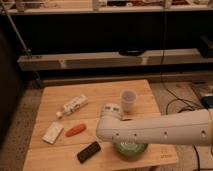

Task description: Push the eraser across the table

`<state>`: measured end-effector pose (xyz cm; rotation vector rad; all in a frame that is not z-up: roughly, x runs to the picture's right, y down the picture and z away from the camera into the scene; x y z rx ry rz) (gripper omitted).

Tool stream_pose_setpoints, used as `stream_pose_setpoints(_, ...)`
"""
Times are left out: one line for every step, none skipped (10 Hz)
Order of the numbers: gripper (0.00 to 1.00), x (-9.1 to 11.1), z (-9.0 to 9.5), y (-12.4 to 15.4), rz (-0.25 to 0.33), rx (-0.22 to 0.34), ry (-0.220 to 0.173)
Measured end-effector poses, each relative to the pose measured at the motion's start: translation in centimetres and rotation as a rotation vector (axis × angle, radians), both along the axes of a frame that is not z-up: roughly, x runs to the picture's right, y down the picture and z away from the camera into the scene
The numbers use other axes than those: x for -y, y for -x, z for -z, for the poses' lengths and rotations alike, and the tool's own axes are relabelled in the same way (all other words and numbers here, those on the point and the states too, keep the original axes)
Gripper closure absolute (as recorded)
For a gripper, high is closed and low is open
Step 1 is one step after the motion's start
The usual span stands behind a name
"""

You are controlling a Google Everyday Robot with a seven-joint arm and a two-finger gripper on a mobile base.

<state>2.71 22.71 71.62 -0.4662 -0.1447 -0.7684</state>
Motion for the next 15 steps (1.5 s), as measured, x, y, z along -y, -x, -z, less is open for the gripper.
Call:
stream_pose_setpoints(0.57,0.1,0.2,-0.1,0.01,0.019,-0.002)
stream_pose_setpoints(0.49,0.0,0.5,0.1,0.019,0.044,0.001)
stream_pose_setpoints(0.37,0.0,0.8,1.0,0.036,0.087,-0.001)
stream_pose_setpoints(0.27,-0.4,1.2,2.4,0.049,0.127,0.006)
stream_pose_setpoints(0.22,-0.6,1.5,3.7,0.064,0.158,0.009)
stream_pose_setpoints(0.2,-0.8,1.8,5.0,0.078,0.188,0.015)
stream_pose_setpoints(0.23,-1.1,2.2,6.3,0.097,0.22,0.019)
stream_pose_setpoints(0.32,-1.3,2.3,6.6,0.111,0.241,0.022)
stream_pose_setpoints(0.42,-1.6,2.5,6.9,0.114,0.262,0.033)
stream_pose_setpoints(0.51,-1.9,2.6,6.9,0.109,0.278,0.043)
stream_pose_setpoints(0.62,-2.2,2.9,6.8,0.096,0.295,0.055)
stream_pose_setpoints(0.71,-2.4,3.1,6.5,0.083,0.307,0.067)
stream_pose_setpoints(0.82,-2.7,3.3,6.2,0.07,0.32,0.082)
stream_pose_setpoints(0.92,-3.2,3.6,6.3,0.075,0.331,0.096)
stream_pose_setpoints(0.98,-3.8,3.9,6.5,0.088,0.34,0.11)
